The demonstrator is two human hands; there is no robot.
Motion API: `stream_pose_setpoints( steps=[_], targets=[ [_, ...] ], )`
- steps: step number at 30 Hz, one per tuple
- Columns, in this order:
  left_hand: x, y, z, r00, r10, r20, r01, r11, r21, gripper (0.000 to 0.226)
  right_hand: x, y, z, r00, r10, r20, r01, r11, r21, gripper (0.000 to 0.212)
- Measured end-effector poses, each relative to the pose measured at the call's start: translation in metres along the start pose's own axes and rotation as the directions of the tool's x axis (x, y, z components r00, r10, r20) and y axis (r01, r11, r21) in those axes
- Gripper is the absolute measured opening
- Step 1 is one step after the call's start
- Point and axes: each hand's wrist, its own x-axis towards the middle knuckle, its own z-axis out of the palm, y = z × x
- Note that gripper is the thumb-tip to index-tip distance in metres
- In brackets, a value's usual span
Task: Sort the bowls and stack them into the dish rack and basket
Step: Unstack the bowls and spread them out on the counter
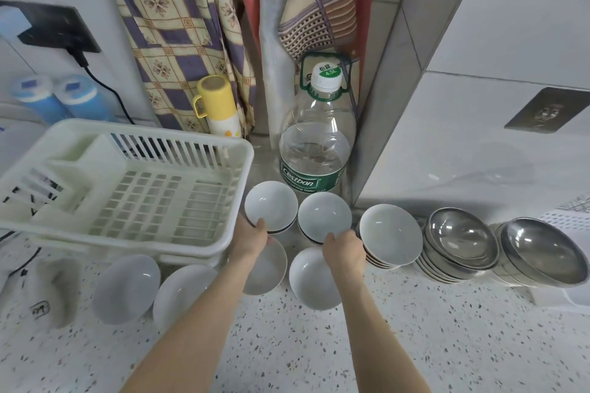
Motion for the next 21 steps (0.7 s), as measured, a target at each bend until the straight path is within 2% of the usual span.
stream_pose_setpoints(
  steps=[4,12,16,21],
  targets=[
    [0.0,0.002,0.002,1.0,0.0,0.028,0.002,0.998,-0.063,0.053,0.0,-0.002,0.001,1.0,0.019,-0.013,-0.019,1.0,0.003,0.03],
    [-0.003,0.005,0.005,0.999,-0.01,0.046,0.021,0.971,-0.237,0.056,0.002,-0.004,0.004,0.997,0.076,-0.002,-0.074,0.981,0.179,0.031],
    [-0.006,0.006,0.004,0.997,-0.009,0.074,0.031,0.956,-0.292,0.063,-0.002,-0.004,0.005,0.997,0.042,-0.064,-0.023,0.96,0.28,0.025],
    [-0.012,0.006,0.002,0.995,-0.058,0.076,0.082,0.93,-0.359,0.068,-0.009,-0.001,0.006,0.986,-0.066,-0.154,0.109,0.951,0.29,0.023]
  ],
)
